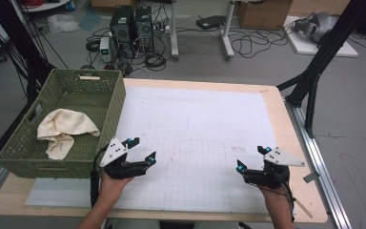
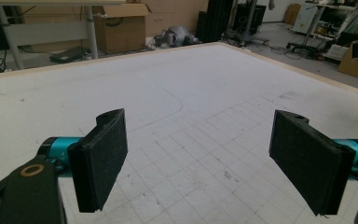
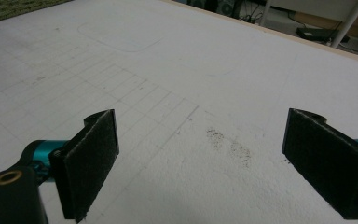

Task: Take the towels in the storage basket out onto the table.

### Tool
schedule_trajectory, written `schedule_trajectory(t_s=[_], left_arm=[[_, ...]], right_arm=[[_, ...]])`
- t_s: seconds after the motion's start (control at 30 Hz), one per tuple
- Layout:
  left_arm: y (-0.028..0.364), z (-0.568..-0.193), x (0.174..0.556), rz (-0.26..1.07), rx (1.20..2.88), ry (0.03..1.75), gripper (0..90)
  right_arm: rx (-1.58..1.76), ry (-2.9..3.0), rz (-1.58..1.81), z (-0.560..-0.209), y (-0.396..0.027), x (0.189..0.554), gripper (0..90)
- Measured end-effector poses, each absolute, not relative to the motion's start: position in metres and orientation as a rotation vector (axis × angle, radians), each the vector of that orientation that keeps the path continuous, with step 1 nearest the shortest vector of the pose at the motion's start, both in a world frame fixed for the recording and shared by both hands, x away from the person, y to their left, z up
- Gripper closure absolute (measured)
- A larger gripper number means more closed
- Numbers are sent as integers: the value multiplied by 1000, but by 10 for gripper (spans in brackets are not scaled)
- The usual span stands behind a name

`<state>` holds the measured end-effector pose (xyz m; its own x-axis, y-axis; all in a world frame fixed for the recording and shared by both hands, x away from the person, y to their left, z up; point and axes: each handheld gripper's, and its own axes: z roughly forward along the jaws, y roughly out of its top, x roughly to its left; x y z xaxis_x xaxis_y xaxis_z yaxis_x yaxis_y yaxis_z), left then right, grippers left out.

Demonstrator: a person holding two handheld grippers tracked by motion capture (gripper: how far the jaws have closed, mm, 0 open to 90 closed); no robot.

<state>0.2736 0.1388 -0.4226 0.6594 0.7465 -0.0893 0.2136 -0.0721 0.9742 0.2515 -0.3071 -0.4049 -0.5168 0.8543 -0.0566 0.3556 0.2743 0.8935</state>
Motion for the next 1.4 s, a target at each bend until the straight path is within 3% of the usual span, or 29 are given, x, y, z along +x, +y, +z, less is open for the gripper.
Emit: schedule_trajectory(t_s=[0.77,1.4], left_arm=[[132,-422,269,521,1642,783,197],[135,-400,265,520,1609,754,201]], right_arm=[[1093,2012,1231,-408,-310,253,101],[1078,2023,1238,-407,-306,251,101]])
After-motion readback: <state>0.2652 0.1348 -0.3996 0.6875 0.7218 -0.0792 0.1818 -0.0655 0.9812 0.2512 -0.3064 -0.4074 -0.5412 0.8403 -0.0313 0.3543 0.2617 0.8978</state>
